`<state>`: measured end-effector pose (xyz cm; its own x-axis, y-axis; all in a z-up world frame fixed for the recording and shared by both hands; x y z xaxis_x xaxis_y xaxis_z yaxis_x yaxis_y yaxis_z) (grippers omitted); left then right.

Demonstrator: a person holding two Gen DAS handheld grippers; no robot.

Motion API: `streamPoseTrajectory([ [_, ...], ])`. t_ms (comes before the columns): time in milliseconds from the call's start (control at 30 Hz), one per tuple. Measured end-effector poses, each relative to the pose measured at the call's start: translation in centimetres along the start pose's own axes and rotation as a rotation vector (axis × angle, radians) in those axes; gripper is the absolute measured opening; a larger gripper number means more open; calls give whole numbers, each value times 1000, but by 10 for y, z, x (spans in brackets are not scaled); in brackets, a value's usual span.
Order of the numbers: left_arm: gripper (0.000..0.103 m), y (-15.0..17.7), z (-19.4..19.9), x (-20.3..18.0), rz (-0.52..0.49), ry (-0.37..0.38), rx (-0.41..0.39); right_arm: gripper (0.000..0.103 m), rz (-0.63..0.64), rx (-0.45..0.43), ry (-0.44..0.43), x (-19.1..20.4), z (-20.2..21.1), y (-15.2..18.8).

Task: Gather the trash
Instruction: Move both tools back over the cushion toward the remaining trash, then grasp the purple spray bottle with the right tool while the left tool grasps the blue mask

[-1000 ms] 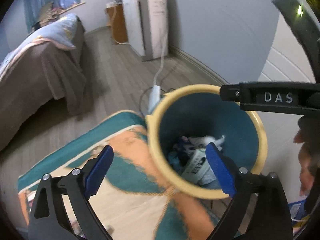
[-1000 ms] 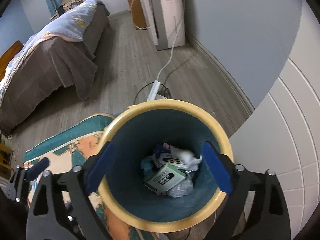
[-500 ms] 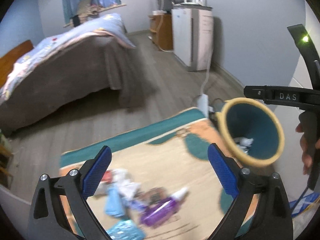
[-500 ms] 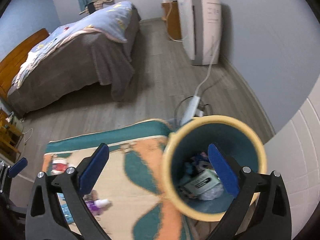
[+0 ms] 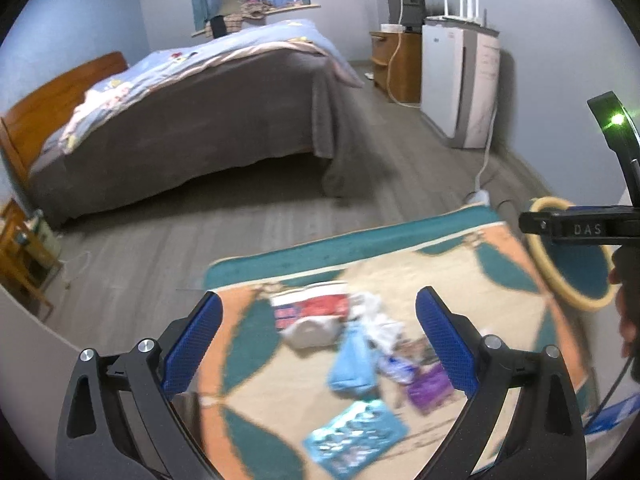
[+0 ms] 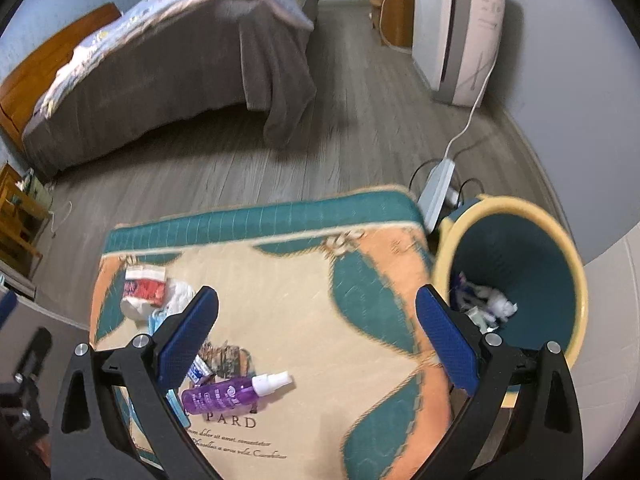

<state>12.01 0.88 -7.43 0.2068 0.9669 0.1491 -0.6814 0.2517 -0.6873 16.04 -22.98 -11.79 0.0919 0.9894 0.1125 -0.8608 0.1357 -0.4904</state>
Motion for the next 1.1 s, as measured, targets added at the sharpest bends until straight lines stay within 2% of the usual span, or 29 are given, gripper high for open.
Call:
streamPoseTrajectory([
  [133,96,6,-11,18,-14,-25,20,97,19,76,16,16,-28,17],
  [267,96,14,-20,33,-22,-36,45,97,-5,171,-12,37,-55,40],
  [467,96,25,-36,40,4,3,97,97,-15,229,47,45,-70,62],
  [600,96,24,-37,39,51,39,106,95,-97,288,11,44,-74,81],
  [733,96,22,-32,33,35,57,97,91,-132,323,0,45,-77,94],
  [833,96,22,-28,33,28,57,89,85,-164,358,-31,50,-83,105],
  [933,96,24,-28,37,43,54,97,74,-178,373,-47,52,-90,107],
  [1067,96,30,-33,39,44,48,121,52,-251,403,-87,50,-104,110],
  [1100,96,32,-34,38,39,45,128,42,-269,404,-106,49,-107,109],
])
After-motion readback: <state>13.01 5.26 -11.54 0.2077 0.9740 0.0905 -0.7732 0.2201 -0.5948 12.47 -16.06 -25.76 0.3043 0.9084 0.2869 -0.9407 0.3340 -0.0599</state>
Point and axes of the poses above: each gripper's, at about its wrist camera, not at the fingertips, and z roughly against the way its jaws point, x to its left, y to its underside, the point moved 8 cm from there along -z, roughly the way its jaws point, and after that the axes turned 1 degree about -z, right-handed, at the moved point
